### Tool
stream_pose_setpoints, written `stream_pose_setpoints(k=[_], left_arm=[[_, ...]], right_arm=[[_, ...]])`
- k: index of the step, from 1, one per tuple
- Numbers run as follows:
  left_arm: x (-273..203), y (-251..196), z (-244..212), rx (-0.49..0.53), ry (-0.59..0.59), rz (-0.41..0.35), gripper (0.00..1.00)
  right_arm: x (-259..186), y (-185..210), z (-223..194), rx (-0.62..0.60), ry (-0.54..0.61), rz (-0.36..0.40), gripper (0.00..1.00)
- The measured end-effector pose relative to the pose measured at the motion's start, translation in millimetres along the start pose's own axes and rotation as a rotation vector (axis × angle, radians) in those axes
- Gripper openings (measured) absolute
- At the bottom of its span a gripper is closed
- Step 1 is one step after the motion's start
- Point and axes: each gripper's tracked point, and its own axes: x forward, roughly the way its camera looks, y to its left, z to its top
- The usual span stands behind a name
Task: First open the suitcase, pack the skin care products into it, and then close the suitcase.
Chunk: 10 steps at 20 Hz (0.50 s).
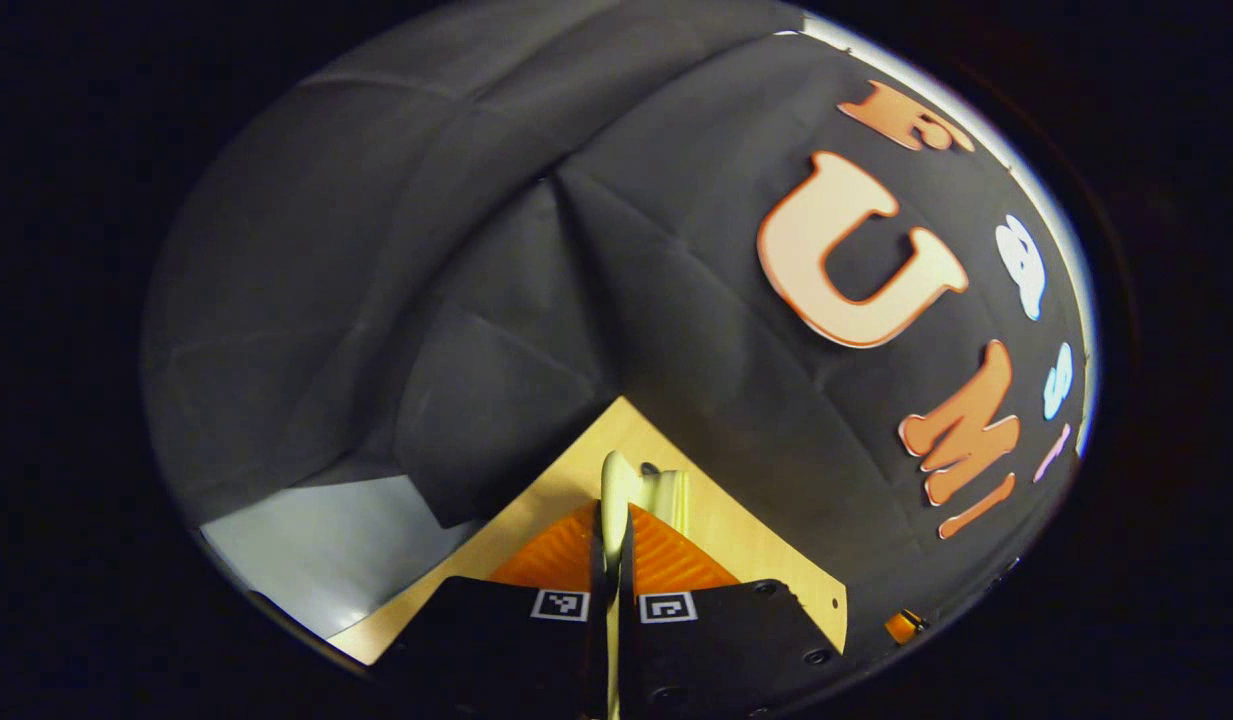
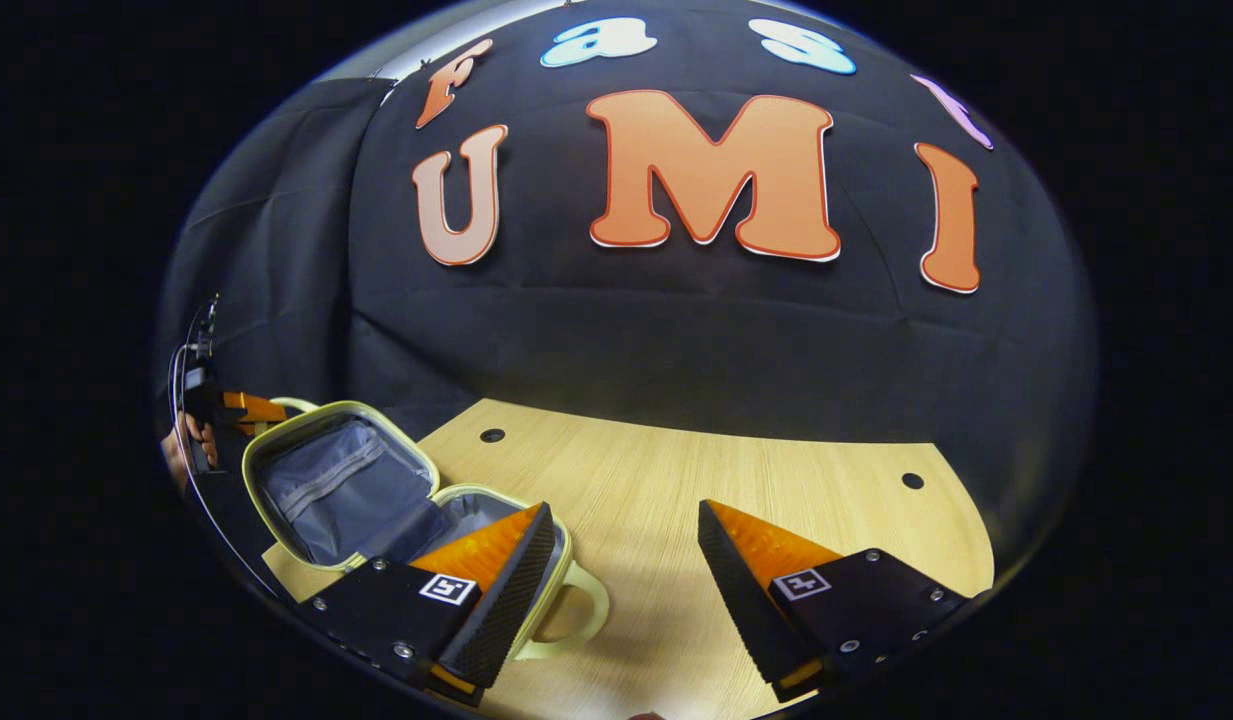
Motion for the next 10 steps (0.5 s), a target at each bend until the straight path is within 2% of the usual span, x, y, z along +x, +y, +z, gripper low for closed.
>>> stream_pose_setpoints(k=[6,10], left_arm=[[-24.4,-109.3,-13.0,0.125,-0.013,-0.140,0.04],[-35.0,-175.1,-43.4,0.171,0.014,-0.234,0.04]], right_arm=[[-9.6,2.2,-3.7,0.011,-0.023,0.070,0.93],[-19.0,-5.9,-6.9,0.008,-0.038,0.100,0.93]])
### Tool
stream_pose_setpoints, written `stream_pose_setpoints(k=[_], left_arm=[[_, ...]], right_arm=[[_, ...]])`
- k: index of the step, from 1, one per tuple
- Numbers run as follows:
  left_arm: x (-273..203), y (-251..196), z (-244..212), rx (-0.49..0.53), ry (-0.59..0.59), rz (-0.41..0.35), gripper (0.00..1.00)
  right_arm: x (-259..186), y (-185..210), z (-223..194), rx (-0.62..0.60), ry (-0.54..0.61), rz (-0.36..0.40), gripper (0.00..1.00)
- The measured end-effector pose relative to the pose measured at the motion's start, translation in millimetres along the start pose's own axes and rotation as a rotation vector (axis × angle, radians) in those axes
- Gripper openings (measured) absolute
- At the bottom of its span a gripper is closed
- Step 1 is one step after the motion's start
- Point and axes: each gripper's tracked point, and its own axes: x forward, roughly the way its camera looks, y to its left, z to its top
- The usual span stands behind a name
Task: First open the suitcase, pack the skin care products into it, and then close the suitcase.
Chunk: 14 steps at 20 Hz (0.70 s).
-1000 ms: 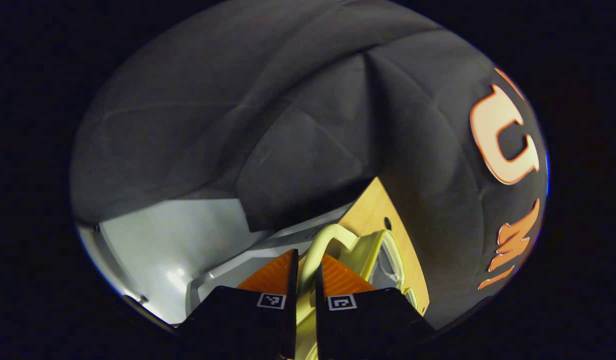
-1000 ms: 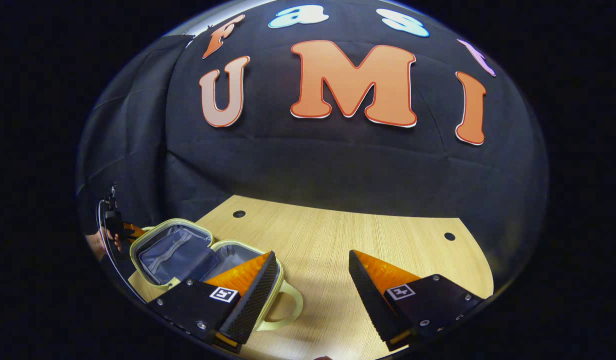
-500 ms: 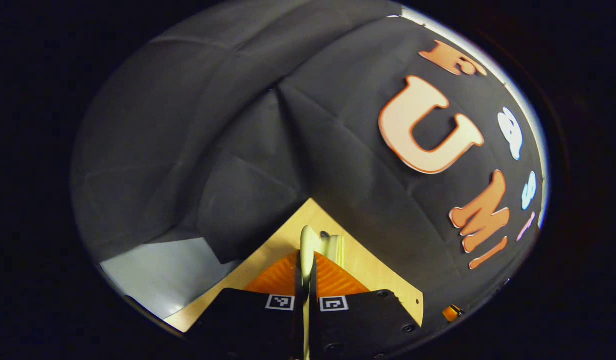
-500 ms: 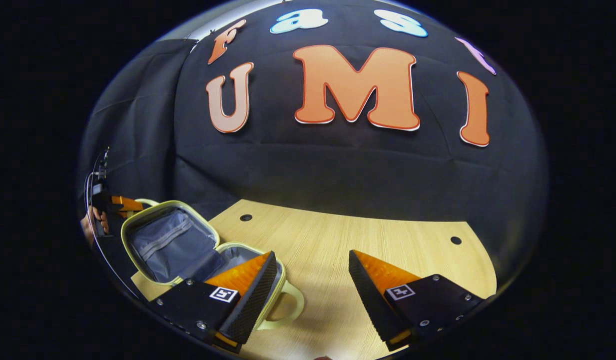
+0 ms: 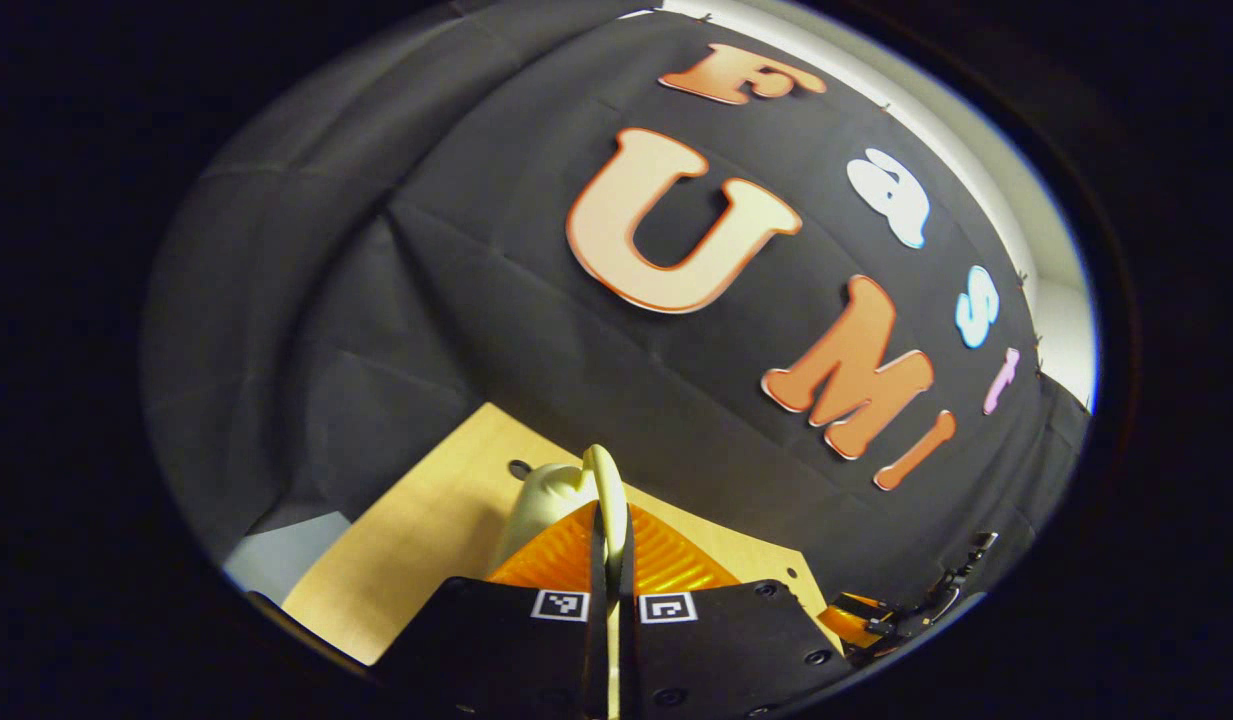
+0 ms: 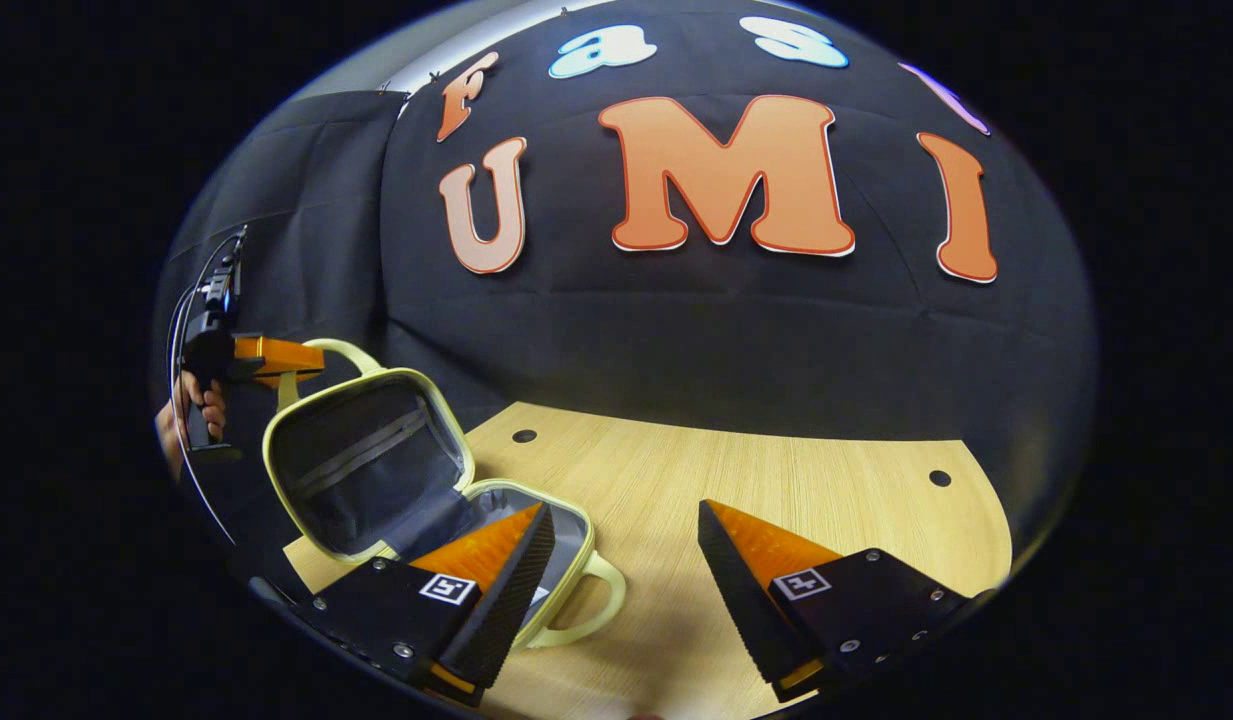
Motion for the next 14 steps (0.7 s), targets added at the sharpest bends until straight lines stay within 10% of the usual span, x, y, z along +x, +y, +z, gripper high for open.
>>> stream_pose_setpoints(k=[14], left_arm=[[51.5,-156.8,-158.0,0.107,0.169,-0.100,0.05]], right_arm=[[-38.0,-76.7,-13.3,0.042,-0.025,-0.054,0.93]])
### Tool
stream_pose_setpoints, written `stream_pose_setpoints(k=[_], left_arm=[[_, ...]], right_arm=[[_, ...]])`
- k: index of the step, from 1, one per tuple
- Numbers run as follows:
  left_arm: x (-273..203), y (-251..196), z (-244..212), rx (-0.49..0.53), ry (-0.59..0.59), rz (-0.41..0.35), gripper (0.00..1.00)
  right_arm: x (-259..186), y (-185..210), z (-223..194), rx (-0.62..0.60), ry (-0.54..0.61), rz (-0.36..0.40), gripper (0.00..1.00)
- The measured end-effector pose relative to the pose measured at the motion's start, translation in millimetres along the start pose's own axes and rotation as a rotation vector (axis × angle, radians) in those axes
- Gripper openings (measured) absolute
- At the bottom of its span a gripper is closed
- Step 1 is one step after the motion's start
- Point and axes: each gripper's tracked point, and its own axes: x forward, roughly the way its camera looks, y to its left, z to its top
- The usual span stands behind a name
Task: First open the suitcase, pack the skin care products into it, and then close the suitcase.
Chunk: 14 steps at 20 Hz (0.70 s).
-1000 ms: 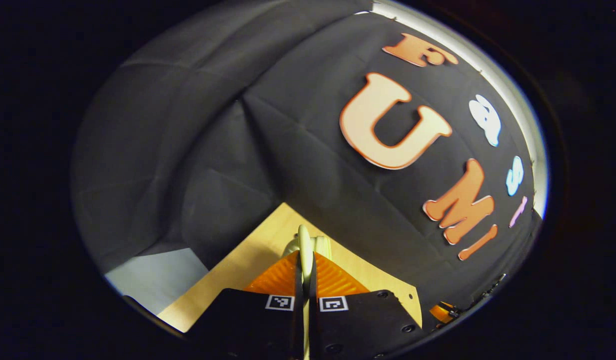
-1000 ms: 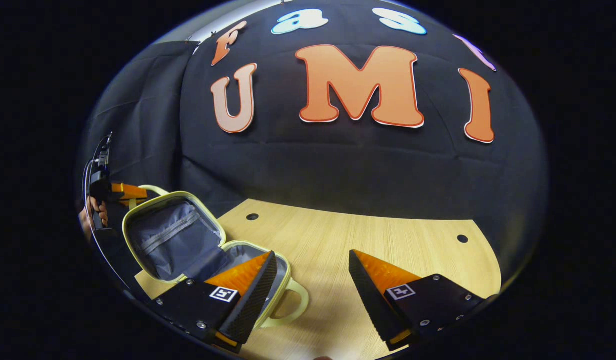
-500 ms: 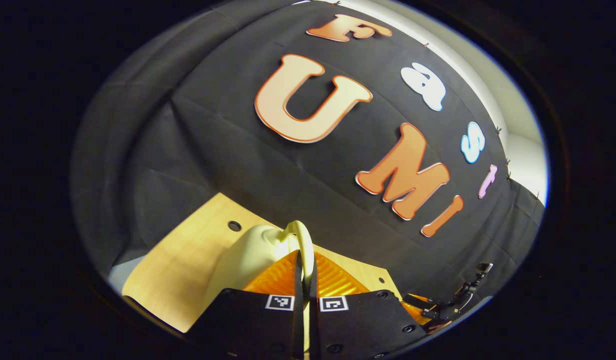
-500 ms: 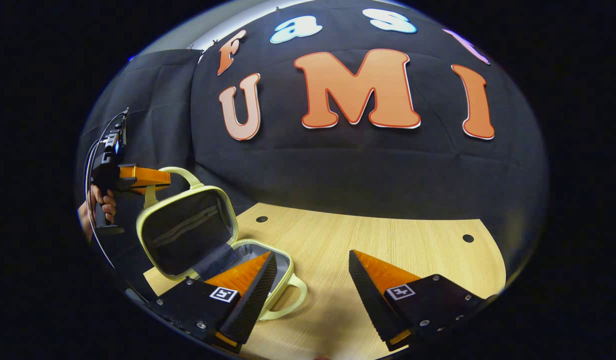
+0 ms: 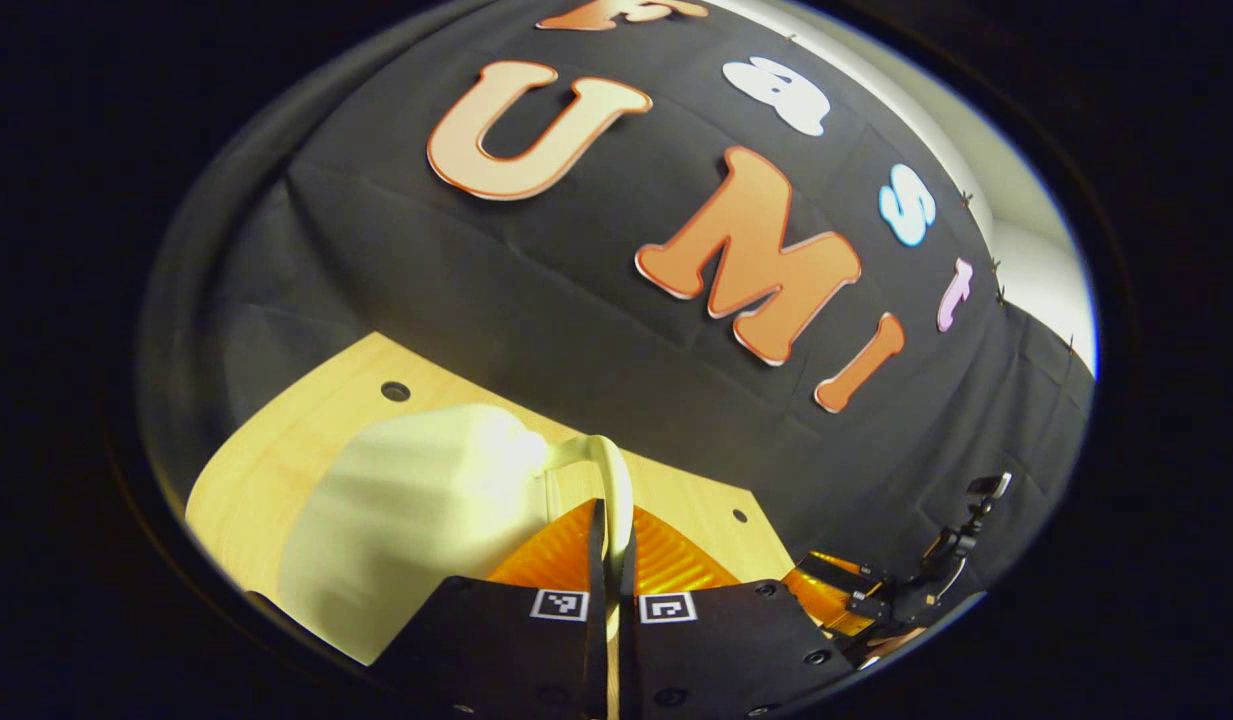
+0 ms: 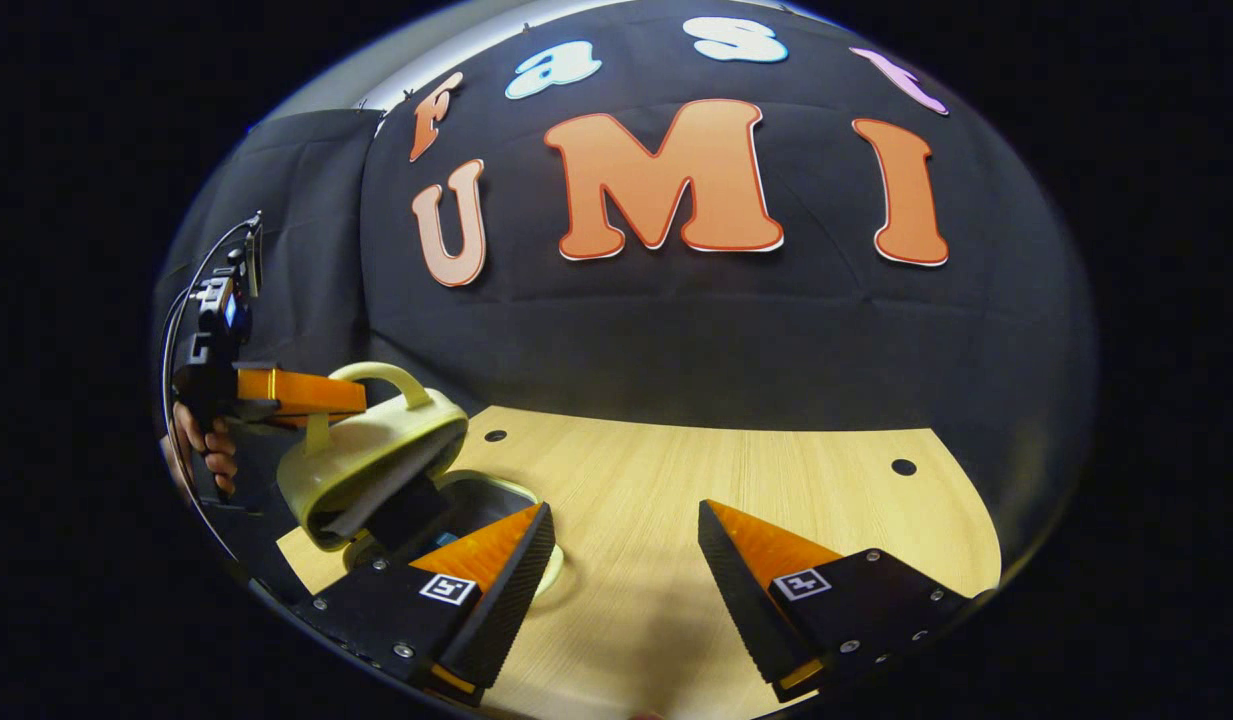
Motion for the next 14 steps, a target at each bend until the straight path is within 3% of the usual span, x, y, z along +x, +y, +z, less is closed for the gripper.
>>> stream_pose_setpoints(k=[2,7,8,10,11,14], left_arm=[[13.0,-9.0,-23.3,0.057,0.026,0.031,0.02],[48.0,-13.8,-95.6,0.218,0.174,0.087,0.08],[53.0,-12.7,-109.7,0.232,0.208,0.095,0.08],[60.6,-13.6,-130.6,0.223,0.260,0.117,0.18],[64.0,-18.9,-140.3,0.208,0.264,0.114,0.29],[61.8,-24.6,-146.3,0.222,0.270,0.119,0.28]], right_arm=[[-2.8,-9.8,0.9,0.000,-0.010,-0.011,0.92],[-11.2,-30.2,-4.7,0.007,-0.009,-0.021,0.93],[-13.1,-34.9,-5.9,0.006,-0.010,-0.025,0.93],[-16.3,-43.0,-9.5,0.005,-0.006,-0.033,0.93],[-18.2,-46.6,-10.3,0.006,-0.006,-0.036,0.93],[-19.8,-58.2,-14.8,0.008,-0.008,-0.050,0.92]])
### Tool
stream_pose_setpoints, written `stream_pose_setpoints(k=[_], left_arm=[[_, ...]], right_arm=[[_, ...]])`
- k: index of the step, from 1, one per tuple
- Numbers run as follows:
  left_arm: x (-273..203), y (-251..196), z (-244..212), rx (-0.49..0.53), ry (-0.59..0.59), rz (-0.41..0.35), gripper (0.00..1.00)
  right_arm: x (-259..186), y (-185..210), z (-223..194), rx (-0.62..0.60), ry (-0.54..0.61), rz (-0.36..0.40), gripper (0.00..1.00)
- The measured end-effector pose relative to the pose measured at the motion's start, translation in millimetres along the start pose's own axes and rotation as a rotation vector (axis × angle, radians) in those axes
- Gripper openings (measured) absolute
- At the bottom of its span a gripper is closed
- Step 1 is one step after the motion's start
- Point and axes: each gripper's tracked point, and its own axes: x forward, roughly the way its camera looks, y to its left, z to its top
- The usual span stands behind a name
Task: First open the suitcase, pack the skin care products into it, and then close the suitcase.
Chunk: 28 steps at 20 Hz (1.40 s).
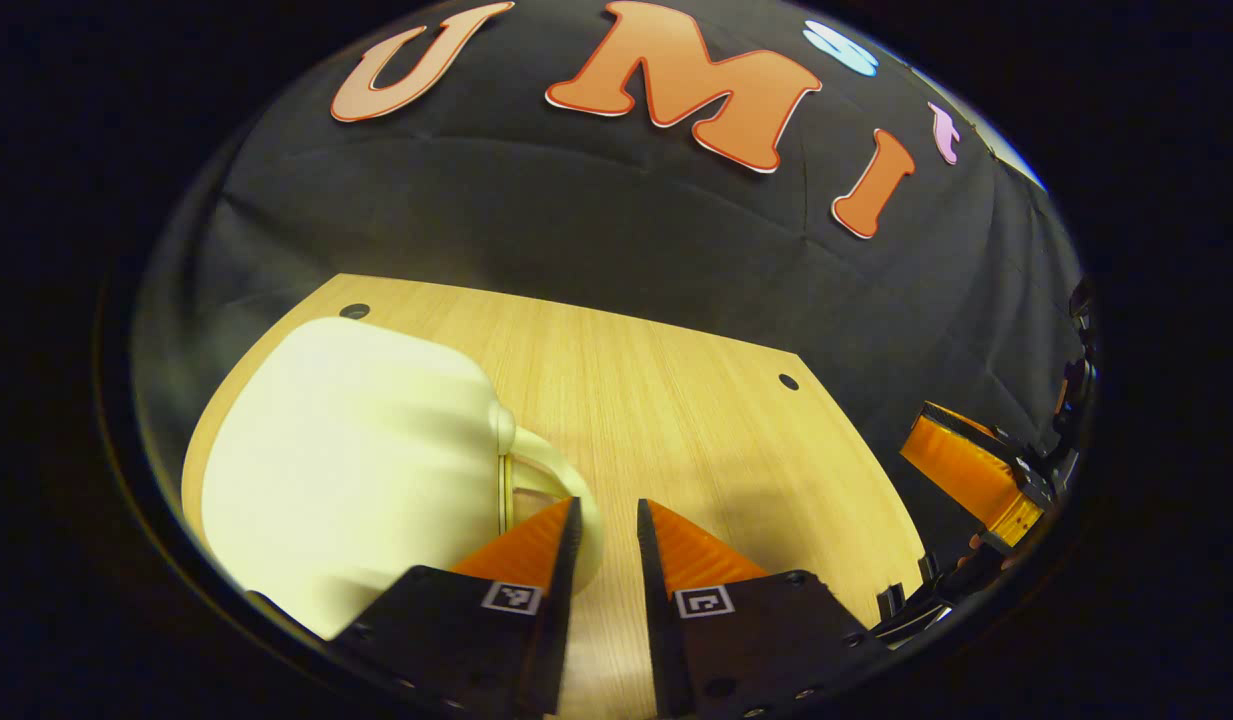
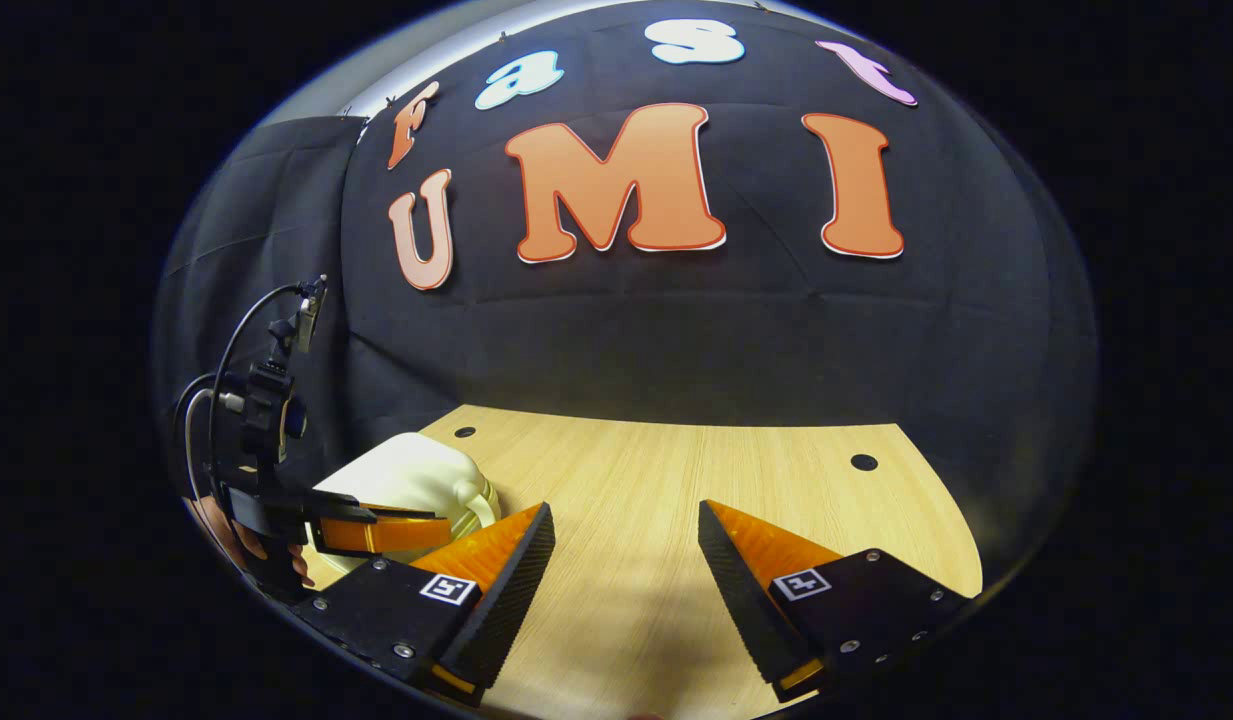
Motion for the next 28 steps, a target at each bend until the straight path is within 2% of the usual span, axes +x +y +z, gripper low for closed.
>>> stream_pose_setpoints(k=[1,2,3,4,5,6,9,12,14,17,20,24,28], left_arm=[[7.7,-8.0,-2.8,0.008,0.003,-0.008,0.31],[6.7,-12.5,-1.4,0.019,0.001,-0.006,0.41],[4.6,-14.8,-0.4,0.031,-0.003,-0.001,0.58],[3.9,-16.8,2.8,0.042,-0.014,0.000,0.67],[2.8,-17.6,6.2,0.061,-0.033,0.010,0.86],[-0.6,-18.5,12.3,0.089,-0.055,0.020,0.90],[-12.3,-22.3,51.8,0.220,-0.200,0.094,0.92],[-35.2,-25.3,69.0,0.257,-0.322,0.122,0.91],[-41.8,-26.3,80.7,0.304,-0.400,0.161,0.99],[-61.8,-29.9,88.9,0.373,-0.493,0.193,0.97],[-79.0,-31.7,93.8,0.378,-0.548,0.199,0.98],[-91.4,-33.3,103.8,0.330,-0.587,0.225,0.98],[-101.3,-17.2,110.9,0.316,-0.599,0.291,0.98]], right_arm=[[-1.0,-3.0,0.4,-0.001,-0.002,-0.003,0.93],[-1.9,-5.1,1.2,-0.004,-0.007,-0.004,0.93],[-1.8,-7.6,3.2,-0.008,-0.011,-0.008,0.93],[-3.3,-8.9,5.7,-0.011,-0.016,-0.009,0.93],[-4.1,-11.2,10.4,-0.014,-0.027,-0.015,0.93],[-4.3,-12.9,15.6,-0.016,-0.042,-0.019,0.93],[-7.2,-16.0,40.2,-0.048,-0.099,-0.046,0.92],[-11.3,-13.4,62.7,-0.103,-0.169,-0.067,0.92],[-12.8,-11.4,76.0,-0.125,-0.205,-0.072,0.92],[-14.8,-8.4,93.4,-0.135,-0.262,-0.075,0.92],[-13.6,-4.8,95.5,-0.141,-0.281,-0.069,0.92],[-14.9,3.8,90.5,-0.158,-0.278,-0.047,0.92],[-18.6,10.4,82.4,-0.163,-0.261,-0.010,0.92]])
